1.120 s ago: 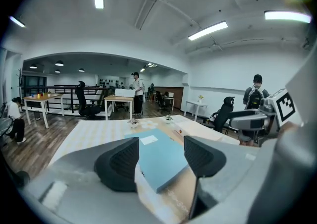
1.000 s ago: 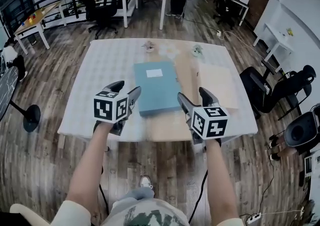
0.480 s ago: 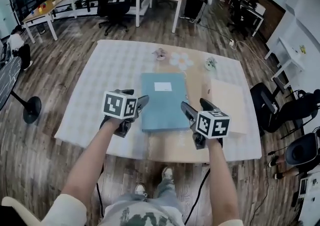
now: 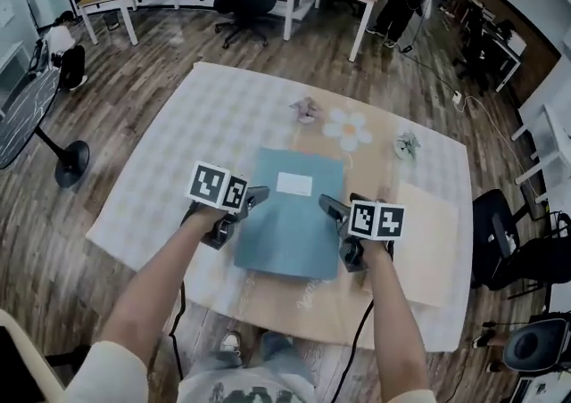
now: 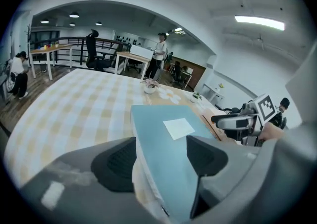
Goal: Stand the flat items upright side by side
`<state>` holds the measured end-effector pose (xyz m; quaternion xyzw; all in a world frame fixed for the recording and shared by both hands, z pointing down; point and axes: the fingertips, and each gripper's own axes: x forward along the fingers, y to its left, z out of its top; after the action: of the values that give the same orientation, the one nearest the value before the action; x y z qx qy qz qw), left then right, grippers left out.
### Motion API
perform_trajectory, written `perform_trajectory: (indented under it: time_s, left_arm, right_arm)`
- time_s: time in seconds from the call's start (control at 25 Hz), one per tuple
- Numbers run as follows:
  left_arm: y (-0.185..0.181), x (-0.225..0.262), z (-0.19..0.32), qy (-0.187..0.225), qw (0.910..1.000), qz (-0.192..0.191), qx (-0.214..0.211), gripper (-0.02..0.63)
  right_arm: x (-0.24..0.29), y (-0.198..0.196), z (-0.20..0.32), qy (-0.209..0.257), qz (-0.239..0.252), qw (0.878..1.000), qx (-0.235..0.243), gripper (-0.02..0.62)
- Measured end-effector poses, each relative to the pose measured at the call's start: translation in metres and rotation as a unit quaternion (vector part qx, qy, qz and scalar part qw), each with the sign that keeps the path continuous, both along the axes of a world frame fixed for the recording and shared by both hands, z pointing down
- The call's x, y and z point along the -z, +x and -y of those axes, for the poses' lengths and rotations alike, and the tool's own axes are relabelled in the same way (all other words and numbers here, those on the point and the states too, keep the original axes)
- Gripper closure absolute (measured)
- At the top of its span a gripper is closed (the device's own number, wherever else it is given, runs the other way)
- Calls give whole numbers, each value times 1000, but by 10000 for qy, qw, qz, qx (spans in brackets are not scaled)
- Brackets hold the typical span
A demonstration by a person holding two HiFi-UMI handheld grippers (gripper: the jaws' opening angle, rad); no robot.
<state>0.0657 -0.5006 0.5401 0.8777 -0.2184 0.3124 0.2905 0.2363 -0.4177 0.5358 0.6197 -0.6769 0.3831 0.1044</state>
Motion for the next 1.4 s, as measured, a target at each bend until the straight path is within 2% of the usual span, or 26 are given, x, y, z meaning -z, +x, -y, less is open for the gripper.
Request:
perform_trajectory:
  time_s: [0.2, 0.6, 0.84, 1.16, 1.4]
  left_arm:
    - [8, -27, 15, -390, 9988, 273, 56, 261]
    - [28, -52, 25, -892, 9942, 601, -92, 249]
    - [30, -59, 21, -1285, 9903, 538, -12, 245]
    - [30, -41, 20, -947, 9941, 529, 1, 259]
    - [30, 9, 19, -170, 9991, 283, -264, 261]
  right_arm:
    - [-36, 6, 27, -412, 512, 9975, 249, 178]
    - [-66, 5, 44, -1004, 851, 9902, 473, 175]
    - [-71, 6, 42, -1081, 917, 9888, 469, 175]
    - [-52, 4, 42, -779, 685, 9936, 444, 184]
    - [0, 2, 37, -66, 106, 9994, 316, 186]
